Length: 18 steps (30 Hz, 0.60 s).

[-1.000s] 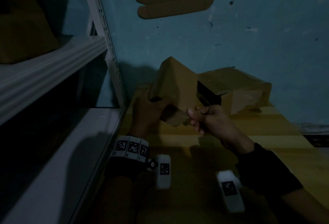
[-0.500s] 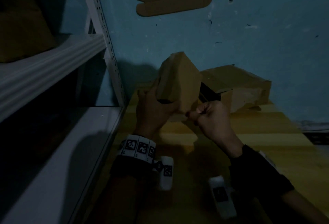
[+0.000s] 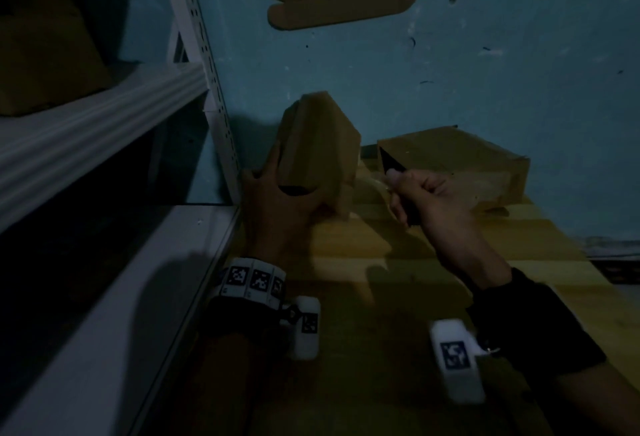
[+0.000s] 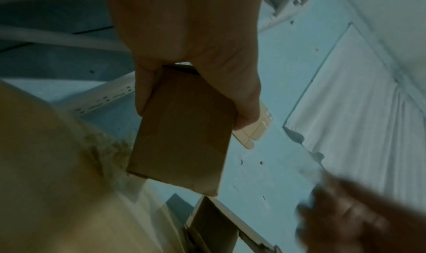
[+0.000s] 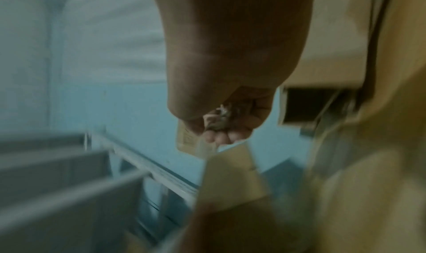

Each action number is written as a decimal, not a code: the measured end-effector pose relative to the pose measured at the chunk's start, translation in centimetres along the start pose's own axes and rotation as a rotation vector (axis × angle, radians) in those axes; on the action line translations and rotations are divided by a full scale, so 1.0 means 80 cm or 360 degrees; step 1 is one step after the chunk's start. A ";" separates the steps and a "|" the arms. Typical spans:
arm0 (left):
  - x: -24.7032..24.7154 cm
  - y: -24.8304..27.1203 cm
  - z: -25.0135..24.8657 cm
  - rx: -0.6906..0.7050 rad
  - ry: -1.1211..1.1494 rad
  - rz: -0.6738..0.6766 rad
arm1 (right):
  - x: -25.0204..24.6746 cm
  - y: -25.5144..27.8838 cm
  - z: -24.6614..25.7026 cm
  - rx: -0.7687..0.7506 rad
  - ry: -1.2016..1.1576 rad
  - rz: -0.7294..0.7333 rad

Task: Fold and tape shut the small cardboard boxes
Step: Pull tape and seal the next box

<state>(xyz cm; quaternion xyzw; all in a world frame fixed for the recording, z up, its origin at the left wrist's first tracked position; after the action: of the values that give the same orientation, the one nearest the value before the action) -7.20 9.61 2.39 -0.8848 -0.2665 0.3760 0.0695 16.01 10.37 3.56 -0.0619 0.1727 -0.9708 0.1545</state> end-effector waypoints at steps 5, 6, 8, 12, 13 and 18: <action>-0.016 -0.004 0.014 -0.0077 0.0128 -0.0077 | -0.017 -0.004 -0.037 0.0239 0.0197 -0.0096; -0.017 -0.005 0.016 -0.0088 0.0193 -0.0083 | -0.017 -0.005 -0.042 0.0265 0.0216 -0.0093; -0.021 -0.008 0.020 -0.0137 0.0387 -0.0098 | -0.015 -0.006 -0.050 0.0341 0.0317 -0.0063; -0.018 -0.009 0.020 -0.0257 0.0908 -0.0045 | -0.010 -0.010 -0.057 0.0184 0.0859 0.0092; -0.017 -0.009 0.019 -0.0297 0.1027 -0.0026 | -0.007 -0.011 -0.060 0.0141 0.0903 0.0123; -0.015 -0.004 0.023 -0.0443 0.1205 0.0044 | -0.007 -0.010 -0.073 0.0178 0.0859 0.0096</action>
<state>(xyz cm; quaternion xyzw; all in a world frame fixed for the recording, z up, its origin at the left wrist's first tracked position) -9.28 9.11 1.92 -0.9652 -0.2584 -0.0153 0.0372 15.34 13.11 -1.60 0.2129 0.1556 -0.9551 0.1348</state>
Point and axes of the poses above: each hand's wrist, its own y-axis away from the middle knuckle, its own x-axis out of the palm, z = x × y, the point moved 10 cm from there along -y, towards the middle knuckle, and after that the axes turned 12 degrees about -y, right-handed, at the moved point
